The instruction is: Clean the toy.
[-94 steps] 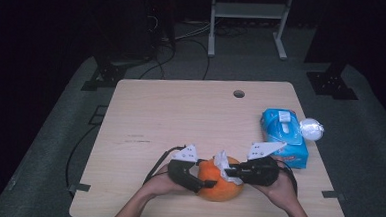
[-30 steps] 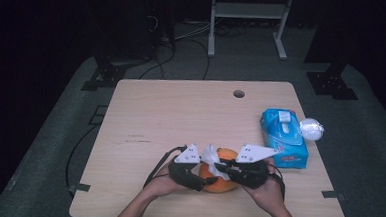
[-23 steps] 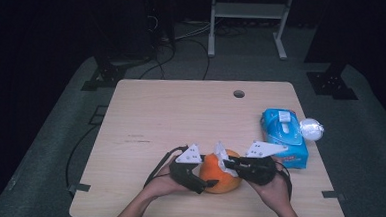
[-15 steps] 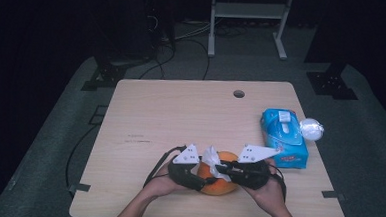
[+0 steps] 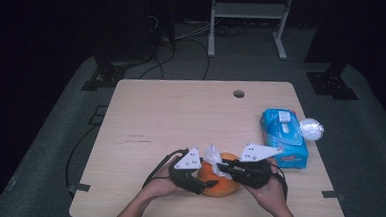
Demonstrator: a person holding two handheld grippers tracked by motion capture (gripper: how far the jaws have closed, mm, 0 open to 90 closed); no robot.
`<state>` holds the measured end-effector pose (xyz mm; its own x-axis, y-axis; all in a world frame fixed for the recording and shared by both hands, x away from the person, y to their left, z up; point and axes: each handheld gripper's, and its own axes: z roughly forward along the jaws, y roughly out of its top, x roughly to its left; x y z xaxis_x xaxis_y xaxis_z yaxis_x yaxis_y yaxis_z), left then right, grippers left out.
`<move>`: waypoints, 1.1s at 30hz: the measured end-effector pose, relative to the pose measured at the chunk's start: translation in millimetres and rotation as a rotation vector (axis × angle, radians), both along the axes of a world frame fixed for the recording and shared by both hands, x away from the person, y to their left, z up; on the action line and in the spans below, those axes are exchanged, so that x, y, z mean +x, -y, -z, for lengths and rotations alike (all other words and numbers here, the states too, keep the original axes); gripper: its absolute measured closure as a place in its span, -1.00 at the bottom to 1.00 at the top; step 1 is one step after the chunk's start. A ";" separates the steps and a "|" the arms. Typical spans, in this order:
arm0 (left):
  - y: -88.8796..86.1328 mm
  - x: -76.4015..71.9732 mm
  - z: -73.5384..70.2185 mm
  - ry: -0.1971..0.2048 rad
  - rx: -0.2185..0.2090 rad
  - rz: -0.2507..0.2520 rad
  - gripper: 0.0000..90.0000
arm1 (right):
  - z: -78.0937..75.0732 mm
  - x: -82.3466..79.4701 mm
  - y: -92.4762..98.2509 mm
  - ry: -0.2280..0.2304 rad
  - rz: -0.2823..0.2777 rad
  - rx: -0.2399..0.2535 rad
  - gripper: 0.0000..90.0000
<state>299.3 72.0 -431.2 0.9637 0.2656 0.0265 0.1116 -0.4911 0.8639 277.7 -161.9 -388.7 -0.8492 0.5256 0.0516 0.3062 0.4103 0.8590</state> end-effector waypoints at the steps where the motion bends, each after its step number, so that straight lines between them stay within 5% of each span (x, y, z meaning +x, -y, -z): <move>1: -0.7 0.5 0.4 -0.002 -0.002 0.002 -0.36 | -0.1 2.9 3.9 -0.006 0.011 0.005 0.76; 7: 0.6 3.3 0.0 -0.035 -0.005 0.008 -0.49 | 7.2 11.2 20.7 -0.058 0.056 0.019 0.77; 10: 1.3 5.5 -5.4 -0.148 -0.057 -0.029 -0.64 | 6.9 7.7 12.9 -0.036 0.047 -0.016 0.77; 11: 1.9 5.3 -6.6 -0.159 -0.065 -0.038 -0.64 | 7.1 6.5 10.2 -0.041 0.037 -0.016 0.77; 13: 3.8 1.6 -7.6 -0.078 -0.014 -0.032 -0.44 | 6.6 3.5 6.1 -0.032 0.026 -0.035 0.77; 15: 5.2 -0.2 -6.6 -0.068 -0.024 -0.025 -0.32 | 3.2 1.7 5.0 -0.027 0.014 -0.018 0.77; 17: 10.1 -5.3 -7.5 -0.015 -0.007 0.004 -0.28 | -2.5 -1.6 -0.4 -0.030 -0.020 0.022 0.77; 20: 12.8 -10.6 -9.4 0.032 0.029 0.019 -0.26 | -4.1 -5.8 -12.2 0.004 -0.049 -0.031 0.77; 24: 7.6 -6.8 -6.7 0.013 0.002 0.022 -0.25 | -2.8 1.5 3.3 0.000 0.006 -0.035 0.77; 26: 8.2 -5.6 -6.3 0.003 -0.006 0.026 -0.28 | 1.1 6.7 15.2 -0.041 0.032 -0.002 0.77; 28: 10.6 -3.9 -7.0 -0.027 -0.012 0.021 -0.46 | 4.3 8.5 18.9 -0.070 0.031 0.018 0.77; 31: 13.9 0.6 -5.2 -0.105 -0.016 -0.027 -0.80 | 2.2 4.1 9.7 -0.053 0.010 0.002 0.77; 33: 14.2 -1.9 -4.3 -0.066 0.004 0.002 -0.67 | -0.4 0.3 1.4 -0.033 -0.010 -0.017 0.77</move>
